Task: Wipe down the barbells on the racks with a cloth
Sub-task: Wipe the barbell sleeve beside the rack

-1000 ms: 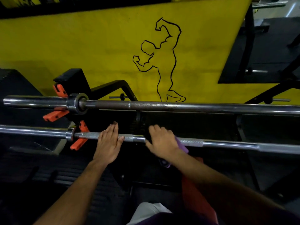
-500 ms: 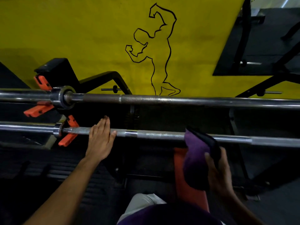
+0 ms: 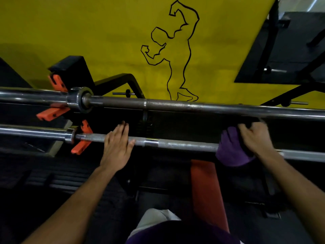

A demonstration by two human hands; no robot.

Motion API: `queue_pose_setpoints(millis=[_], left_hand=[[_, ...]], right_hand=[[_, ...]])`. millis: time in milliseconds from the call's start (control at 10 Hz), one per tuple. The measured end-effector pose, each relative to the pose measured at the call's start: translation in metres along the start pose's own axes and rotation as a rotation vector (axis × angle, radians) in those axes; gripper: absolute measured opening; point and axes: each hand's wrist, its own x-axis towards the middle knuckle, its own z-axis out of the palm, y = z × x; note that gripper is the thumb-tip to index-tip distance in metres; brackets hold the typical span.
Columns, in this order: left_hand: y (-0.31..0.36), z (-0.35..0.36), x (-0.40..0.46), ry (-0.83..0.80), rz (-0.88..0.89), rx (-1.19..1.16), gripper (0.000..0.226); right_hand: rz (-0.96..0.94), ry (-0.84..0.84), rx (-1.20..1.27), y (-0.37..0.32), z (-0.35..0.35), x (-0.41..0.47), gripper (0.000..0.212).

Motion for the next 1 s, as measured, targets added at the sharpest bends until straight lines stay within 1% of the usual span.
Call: queue_pose_setpoints(millis=[100, 200, 300, 400, 500, 600, 700, 800, 900, 1000], left_hand=[[-0.001, -0.002, 0.0, 0.004, 0.008, -0.006, 0.07], [-0.001, -0.001, 0.001, -0.003, 0.007, -0.017, 0.07], [-0.001, -0.001, 0.0, -0.009, -0.001, -0.018, 0.071], [-0.001, -0.004, 0.0, -0.037, -0.001, -0.04, 0.074], [0.0, -0.005, 0.0, -0.047, 0.0, -0.043, 0.076], [0.002, -0.008, 0.0, -0.049, -0.01, -0.039, 0.077], [0.004, -0.01, -0.001, -0.051, -0.02, -0.046, 0.078], [0.005, -0.011, -0.001, -0.061, -0.026, -0.042, 0.078], [0.006, -0.011, -0.001, -0.063, -0.034, -0.032, 0.078], [0.006, -0.012, -0.002, -0.064, -0.029, -0.033, 0.078]], right_hand=[[-0.014, -1.055, 0.761, 0.003, 0.058, 0.02, 0.049], [-0.063, -0.909, 0.375, -0.028, 0.083, 0.047, 0.049], [-0.042, -0.826, 0.506, -0.069, 0.084, 0.064, 0.04], [0.303, -1.25, 0.393, -0.093, 0.072, 0.028, 0.026], [0.021, -1.452, 0.337, -0.098, 0.059, -0.01, 0.031], [-0.216, -1.489, 0.711, -0.087, 0.052, -0.039, 0.024], [-0.267, -1.577, 0.758, -0.078, 0.035, -0.04, 0.02], [-0.294, -1.652, 0.732, -0.08, 0.036, -0.027, 0.013], [-0.177, -1.582, 0.53, -0.116, 0.06, -0.007, 0.071], [-0.259, -1.58, 0.14, -0.146, 0.084, -0.017, 0.103]])
